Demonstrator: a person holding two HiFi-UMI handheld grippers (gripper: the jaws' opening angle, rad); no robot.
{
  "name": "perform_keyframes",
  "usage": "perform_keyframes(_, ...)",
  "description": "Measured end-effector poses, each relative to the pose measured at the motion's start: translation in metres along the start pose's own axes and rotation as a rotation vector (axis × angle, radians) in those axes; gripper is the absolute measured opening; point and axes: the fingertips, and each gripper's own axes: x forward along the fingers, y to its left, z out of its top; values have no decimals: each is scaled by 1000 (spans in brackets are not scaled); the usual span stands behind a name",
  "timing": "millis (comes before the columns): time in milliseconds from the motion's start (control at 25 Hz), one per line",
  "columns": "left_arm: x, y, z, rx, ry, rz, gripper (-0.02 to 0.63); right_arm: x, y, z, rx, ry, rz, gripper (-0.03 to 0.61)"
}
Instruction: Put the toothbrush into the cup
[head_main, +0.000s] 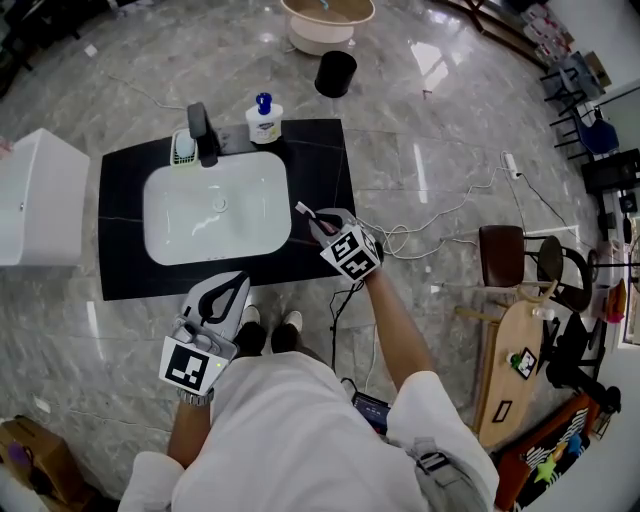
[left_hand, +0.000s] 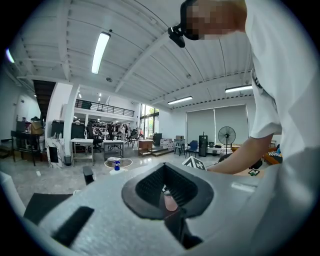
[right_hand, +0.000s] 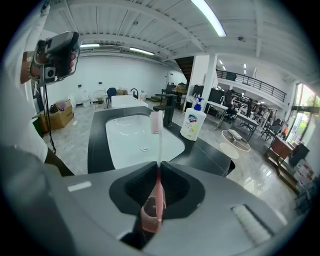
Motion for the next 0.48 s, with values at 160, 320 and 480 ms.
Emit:
perform_keyframes(160, -3, 2, -1, 5, 3, 11, -1, 4, -2, -1, 7, 5, 2, 38)
perform_keyframes(320, -7, 2, 1, 1, 0, 24, 0, 2, -4, -1, 12, 12, -21, 40)
perform_keyframes(480, -9, 2, -1, 0, -1, 27, 0, 0, -5, -3, 9, 23, -39, 41)
